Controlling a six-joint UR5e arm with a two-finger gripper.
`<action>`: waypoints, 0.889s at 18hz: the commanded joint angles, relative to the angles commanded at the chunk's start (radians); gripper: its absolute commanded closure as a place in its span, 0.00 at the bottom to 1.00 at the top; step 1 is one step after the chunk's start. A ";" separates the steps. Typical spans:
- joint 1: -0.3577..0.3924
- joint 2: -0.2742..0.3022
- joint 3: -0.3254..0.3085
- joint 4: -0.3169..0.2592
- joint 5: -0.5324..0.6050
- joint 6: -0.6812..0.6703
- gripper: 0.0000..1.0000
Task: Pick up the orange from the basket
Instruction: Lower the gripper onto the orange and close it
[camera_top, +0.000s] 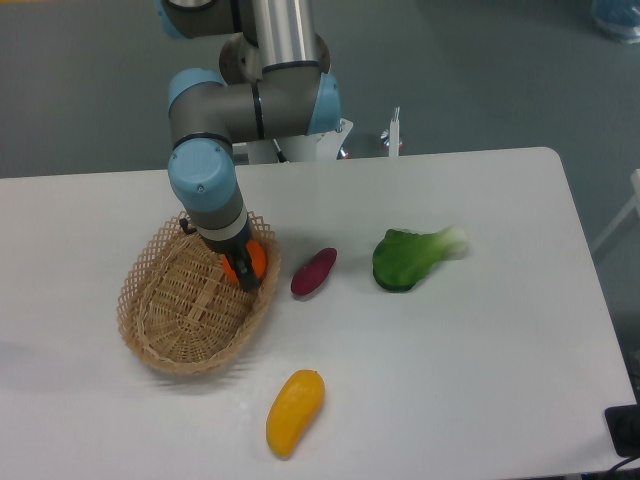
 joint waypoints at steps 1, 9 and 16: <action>0.000 -0.002 0.000 0.000 0.000 0.000 0.00; -0.003 -0.017 -0.002 0.003 0.000 -0.015 0.16; -0.003 -0.009 0.009 -0.003 -0.012 -0.043 0.30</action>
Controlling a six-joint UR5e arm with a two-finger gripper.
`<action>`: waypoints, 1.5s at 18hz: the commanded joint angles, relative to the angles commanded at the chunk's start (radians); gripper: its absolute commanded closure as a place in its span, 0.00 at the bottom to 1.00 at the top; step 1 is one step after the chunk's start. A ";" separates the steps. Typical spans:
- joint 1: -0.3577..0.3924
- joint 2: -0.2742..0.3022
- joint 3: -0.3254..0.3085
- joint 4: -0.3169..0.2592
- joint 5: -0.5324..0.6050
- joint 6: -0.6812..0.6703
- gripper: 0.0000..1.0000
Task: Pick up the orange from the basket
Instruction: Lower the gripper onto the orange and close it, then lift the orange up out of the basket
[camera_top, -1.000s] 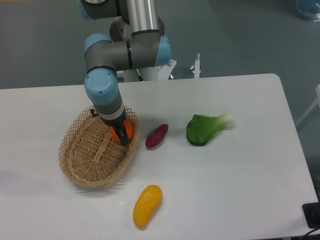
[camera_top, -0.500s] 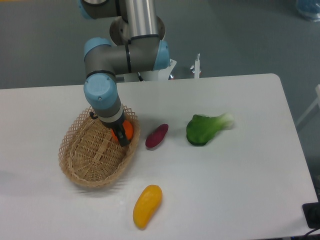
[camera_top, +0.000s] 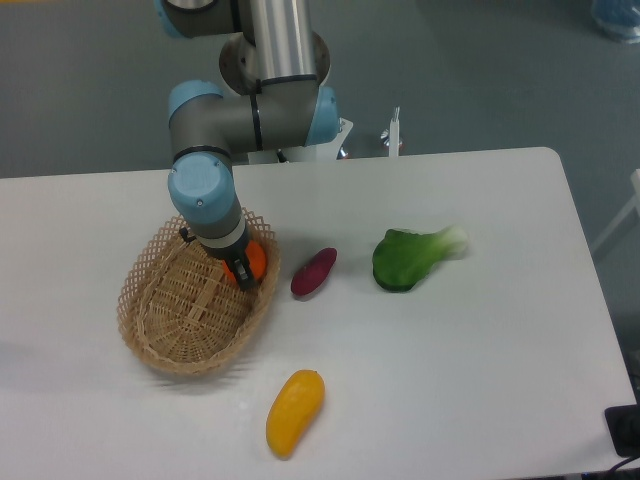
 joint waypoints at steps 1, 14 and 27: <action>0.000 0.002 0.000 0.000 -0.002 -0.018 0.30; 0.047 0.000 0.163 -0.002 -0.095 -0.219 0.29; 0.334 -0.032 0.247 0.048 -0.160 -0.193 0.29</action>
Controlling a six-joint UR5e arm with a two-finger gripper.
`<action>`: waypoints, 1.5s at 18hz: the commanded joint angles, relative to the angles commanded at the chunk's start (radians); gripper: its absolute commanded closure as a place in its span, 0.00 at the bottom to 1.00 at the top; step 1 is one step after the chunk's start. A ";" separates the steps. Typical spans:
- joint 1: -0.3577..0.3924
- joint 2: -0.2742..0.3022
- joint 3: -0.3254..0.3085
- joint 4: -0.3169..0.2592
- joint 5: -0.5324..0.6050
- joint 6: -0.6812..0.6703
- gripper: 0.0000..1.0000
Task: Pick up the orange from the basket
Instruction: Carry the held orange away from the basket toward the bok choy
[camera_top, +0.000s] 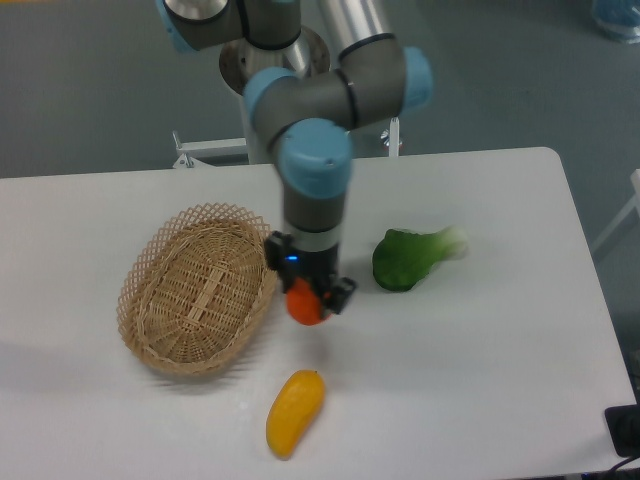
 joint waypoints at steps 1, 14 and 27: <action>0.009 -0.011 0.005 0.000 0.000 -0.002 0.29; 0.111 -0.054 0.058 -0.003 0.032 0.112 0.32; 0.060 -0.115 0.141 -0.009 0.153 0.104 0.31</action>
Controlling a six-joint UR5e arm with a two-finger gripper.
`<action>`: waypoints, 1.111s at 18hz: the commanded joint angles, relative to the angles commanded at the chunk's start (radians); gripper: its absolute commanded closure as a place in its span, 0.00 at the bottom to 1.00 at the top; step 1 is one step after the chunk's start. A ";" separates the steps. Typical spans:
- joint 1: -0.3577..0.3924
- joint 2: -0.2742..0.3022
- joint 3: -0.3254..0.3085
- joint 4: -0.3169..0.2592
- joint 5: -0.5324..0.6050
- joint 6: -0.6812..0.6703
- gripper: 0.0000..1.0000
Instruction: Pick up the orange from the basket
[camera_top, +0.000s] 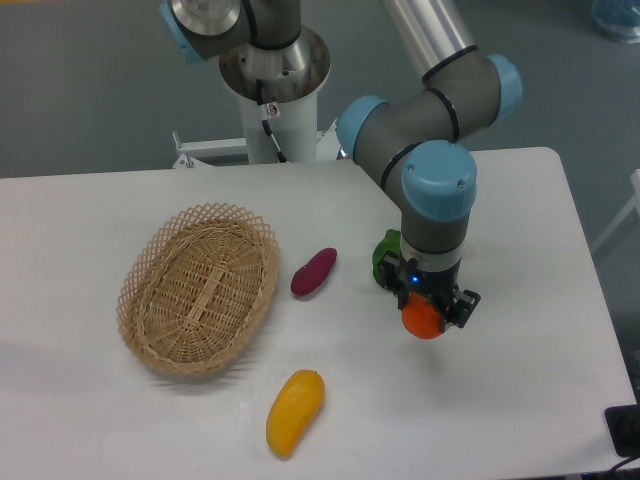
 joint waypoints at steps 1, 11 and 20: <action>-0.005 -0.002 0.003 0.000 0.002 -0.008 0.31; -0.008 -0.006 0.008 0.000 0.002 -0.023 0.31; -0.009 -0.006 0.000 0.006 0.002 -0.034 0.30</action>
